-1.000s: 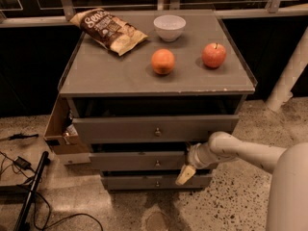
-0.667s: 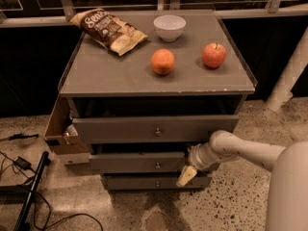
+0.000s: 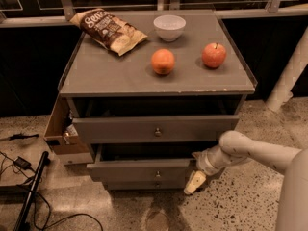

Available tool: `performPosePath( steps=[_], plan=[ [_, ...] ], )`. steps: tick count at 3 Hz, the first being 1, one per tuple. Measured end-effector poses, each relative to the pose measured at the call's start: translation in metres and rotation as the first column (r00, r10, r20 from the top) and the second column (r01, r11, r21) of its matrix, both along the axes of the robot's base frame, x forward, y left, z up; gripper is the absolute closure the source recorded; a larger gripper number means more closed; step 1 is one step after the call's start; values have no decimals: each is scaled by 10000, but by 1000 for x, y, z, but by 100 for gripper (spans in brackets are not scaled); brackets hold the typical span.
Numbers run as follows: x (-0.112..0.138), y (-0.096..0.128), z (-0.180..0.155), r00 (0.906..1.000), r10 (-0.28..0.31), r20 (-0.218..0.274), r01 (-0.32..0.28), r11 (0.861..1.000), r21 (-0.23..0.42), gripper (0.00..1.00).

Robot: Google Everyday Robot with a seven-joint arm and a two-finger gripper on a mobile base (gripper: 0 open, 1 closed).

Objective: Open middle drawer

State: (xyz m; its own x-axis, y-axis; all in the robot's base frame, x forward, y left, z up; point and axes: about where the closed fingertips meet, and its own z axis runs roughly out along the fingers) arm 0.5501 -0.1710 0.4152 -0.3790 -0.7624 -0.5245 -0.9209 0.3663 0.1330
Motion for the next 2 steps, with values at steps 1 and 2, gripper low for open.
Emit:
performPosePath(
  steps=[1, 2],
  plan=[
    [-27, -9, 8, 9980, -6, -627, 10, 10000, 62, 0],
    [-59, -15, 18, 9926, 25, -1218, -8, 9999, 136, 0]
  ],
)
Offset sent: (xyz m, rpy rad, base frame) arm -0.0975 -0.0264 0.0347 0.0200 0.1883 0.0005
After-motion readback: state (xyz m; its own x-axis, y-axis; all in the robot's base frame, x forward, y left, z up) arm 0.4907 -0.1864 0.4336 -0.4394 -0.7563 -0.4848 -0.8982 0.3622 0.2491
